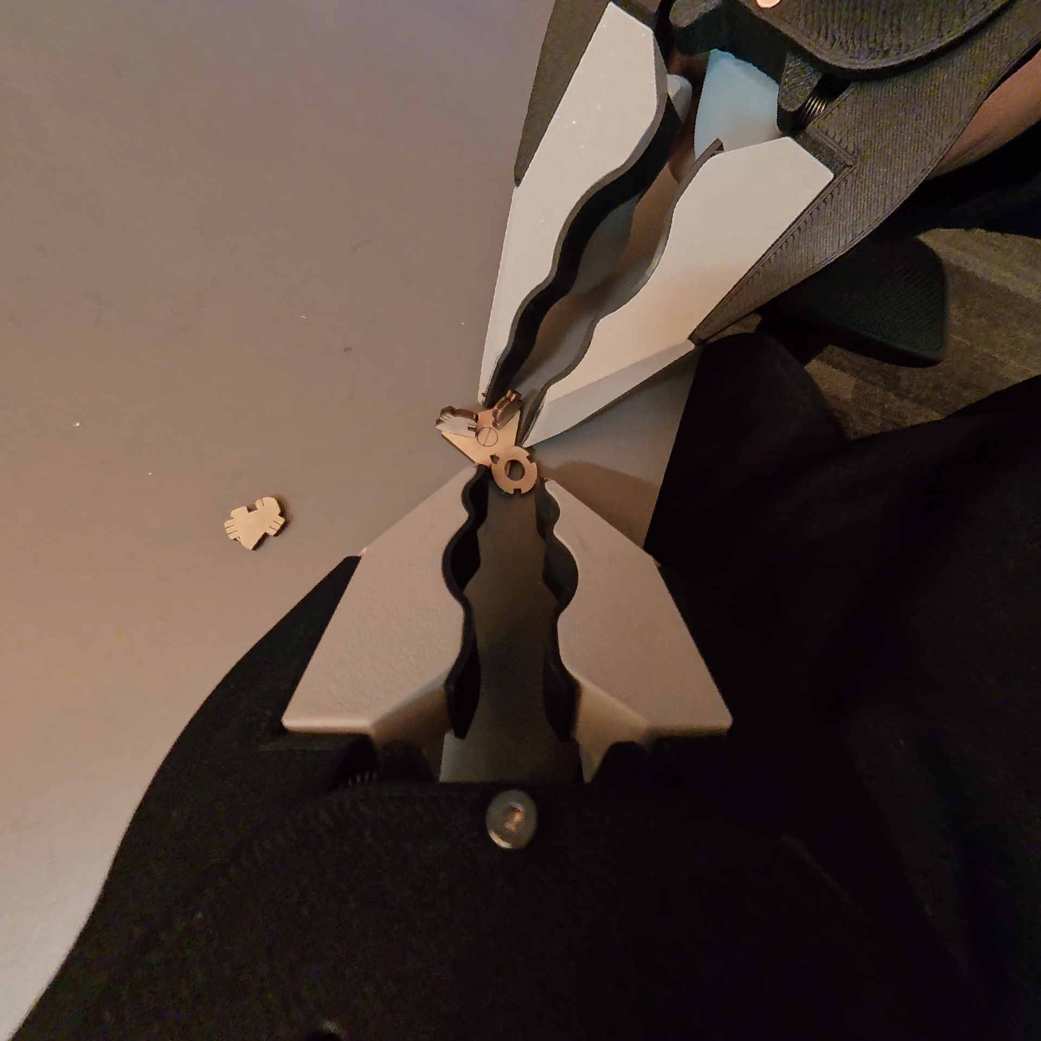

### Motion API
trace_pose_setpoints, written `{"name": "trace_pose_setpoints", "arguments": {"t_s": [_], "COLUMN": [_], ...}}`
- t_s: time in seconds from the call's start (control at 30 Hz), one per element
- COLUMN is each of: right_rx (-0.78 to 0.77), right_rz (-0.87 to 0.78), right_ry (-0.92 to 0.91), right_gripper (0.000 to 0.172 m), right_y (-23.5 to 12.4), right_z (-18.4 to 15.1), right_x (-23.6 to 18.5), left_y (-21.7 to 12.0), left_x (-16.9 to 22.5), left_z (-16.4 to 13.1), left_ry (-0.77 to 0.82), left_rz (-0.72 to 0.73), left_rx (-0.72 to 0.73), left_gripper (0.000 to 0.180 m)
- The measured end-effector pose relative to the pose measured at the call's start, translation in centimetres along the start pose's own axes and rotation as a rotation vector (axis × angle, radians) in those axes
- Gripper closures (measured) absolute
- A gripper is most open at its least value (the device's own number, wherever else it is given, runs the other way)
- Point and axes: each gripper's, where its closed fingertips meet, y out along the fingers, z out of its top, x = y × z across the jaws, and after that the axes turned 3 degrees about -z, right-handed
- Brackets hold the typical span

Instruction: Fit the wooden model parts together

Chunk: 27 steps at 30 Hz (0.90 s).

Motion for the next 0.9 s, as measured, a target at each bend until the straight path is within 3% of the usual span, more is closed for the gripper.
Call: {"name": "trace_pose_setpoints", "arguments": {"t_s": [0.43, 0.57, 0.9], "right_rx": [0.007, 0.003, 0.014], "right_rz": [0.008, 0.006, 0.021], "right_ry": [0.013, 0.009, 0.013], "right_gripper": [0.156, 0.156, 0.155], "right_y": [0.0, -0.1, 0.0], "right_z": [0.0, 0.0, 0.1], "right_x": [0.1, 0.1, 0.0], "left_y": [-0.4, 0.0, -0.1], "left_x": [-0.7, 0.0, -0.5], "left_z": [0.9, 0.5, 1.1], "left_ry": [-0.004, 0.005, -0.051], "left_rz": [-0.033, -0.148, -0.217], "left_rx": [0.044, -0.003, 0.023], "left_gripper": [0.166, 0.166, 0.166]}}
